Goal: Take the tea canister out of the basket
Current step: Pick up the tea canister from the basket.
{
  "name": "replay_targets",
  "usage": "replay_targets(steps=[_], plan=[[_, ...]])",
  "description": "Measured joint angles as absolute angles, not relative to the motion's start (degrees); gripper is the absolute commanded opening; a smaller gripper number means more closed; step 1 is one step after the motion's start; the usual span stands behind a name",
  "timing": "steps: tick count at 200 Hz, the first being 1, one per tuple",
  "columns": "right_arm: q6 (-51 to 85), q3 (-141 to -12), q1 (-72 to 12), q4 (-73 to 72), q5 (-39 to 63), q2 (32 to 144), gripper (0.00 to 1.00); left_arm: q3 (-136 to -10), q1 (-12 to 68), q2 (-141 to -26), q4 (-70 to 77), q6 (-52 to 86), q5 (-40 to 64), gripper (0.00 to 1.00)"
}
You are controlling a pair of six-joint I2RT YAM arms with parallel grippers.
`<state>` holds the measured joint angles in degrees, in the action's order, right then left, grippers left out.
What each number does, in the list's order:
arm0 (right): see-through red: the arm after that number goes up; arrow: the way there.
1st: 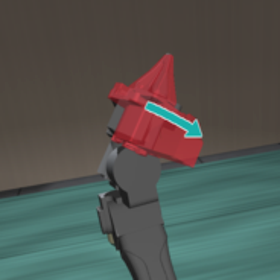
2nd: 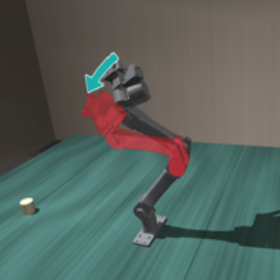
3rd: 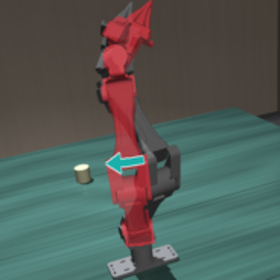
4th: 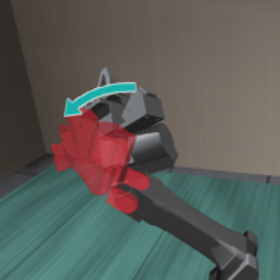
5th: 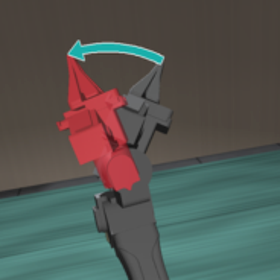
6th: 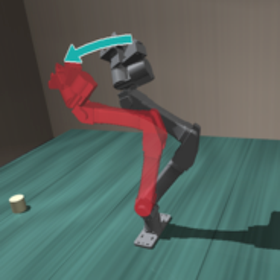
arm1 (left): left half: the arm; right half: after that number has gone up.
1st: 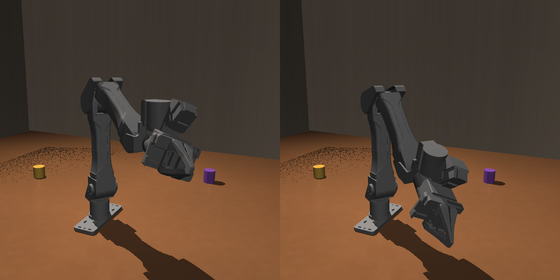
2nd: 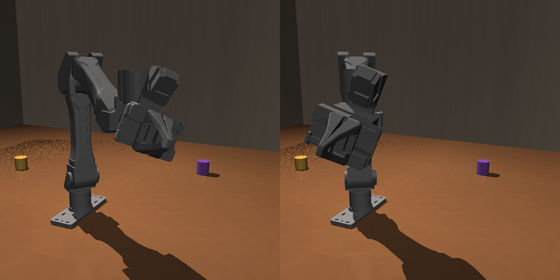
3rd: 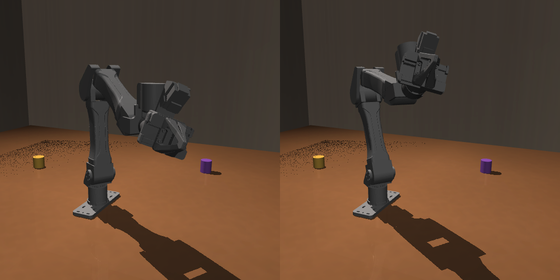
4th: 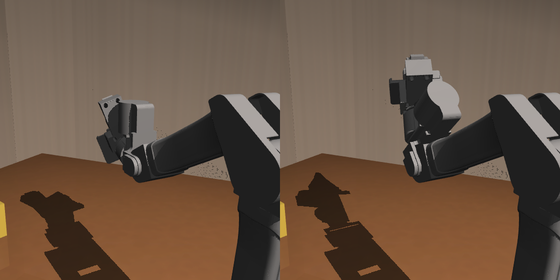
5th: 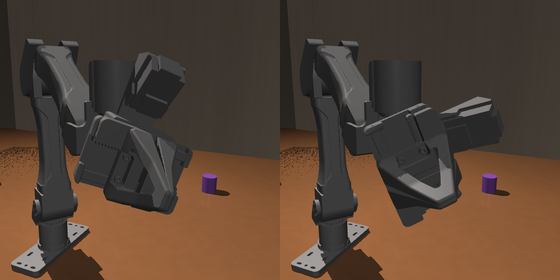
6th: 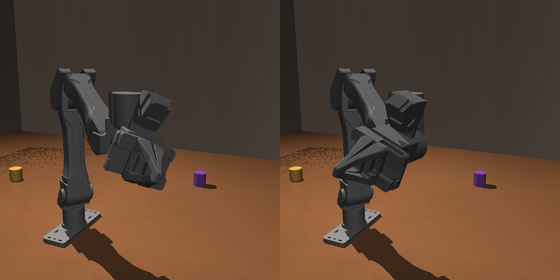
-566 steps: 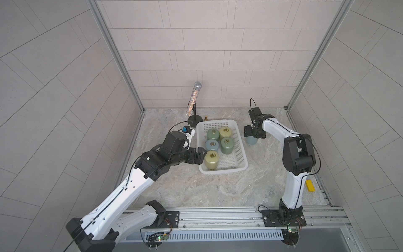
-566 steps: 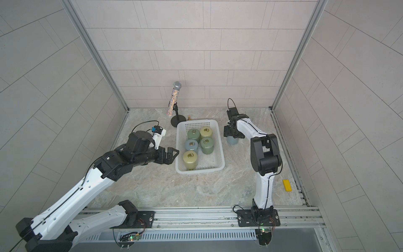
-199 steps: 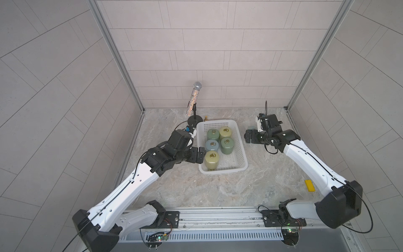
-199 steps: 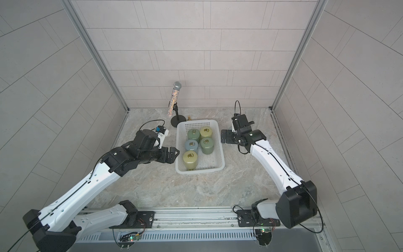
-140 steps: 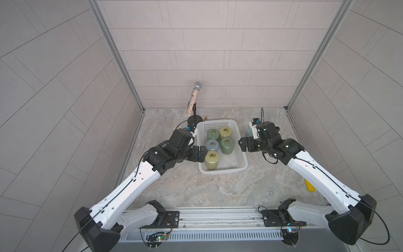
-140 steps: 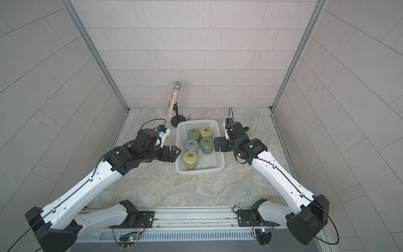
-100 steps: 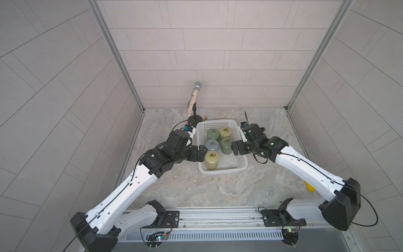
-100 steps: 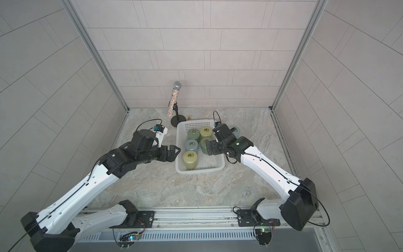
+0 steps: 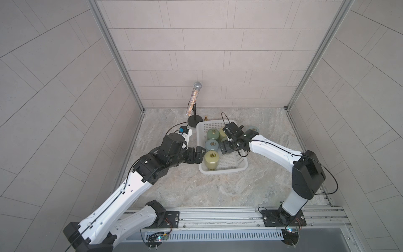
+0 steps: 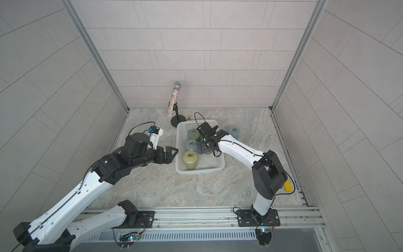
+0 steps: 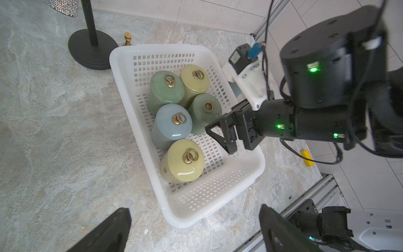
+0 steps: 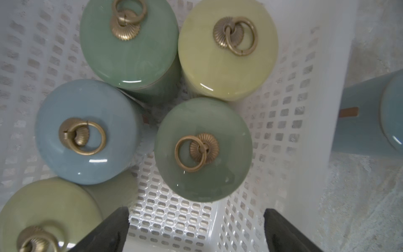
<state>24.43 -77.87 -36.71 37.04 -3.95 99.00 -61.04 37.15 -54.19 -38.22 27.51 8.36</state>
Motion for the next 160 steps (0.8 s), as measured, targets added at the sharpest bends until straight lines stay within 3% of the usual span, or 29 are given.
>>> replay_targets(steps=[88, 160], plan=[[25.36, -83.77, -34.96, 36.56, -5.04, 109.8, 0.99, -61.04, 37.15, -54.65, -38.09, 26.94, 10.44, 1.0], [25.71, -86.11, -33.76, 34.76, -4.45, 113.91, 0.93, -61.06, 37.15, -55.75, -38.06, 26.09, 10.94, 1.0]])
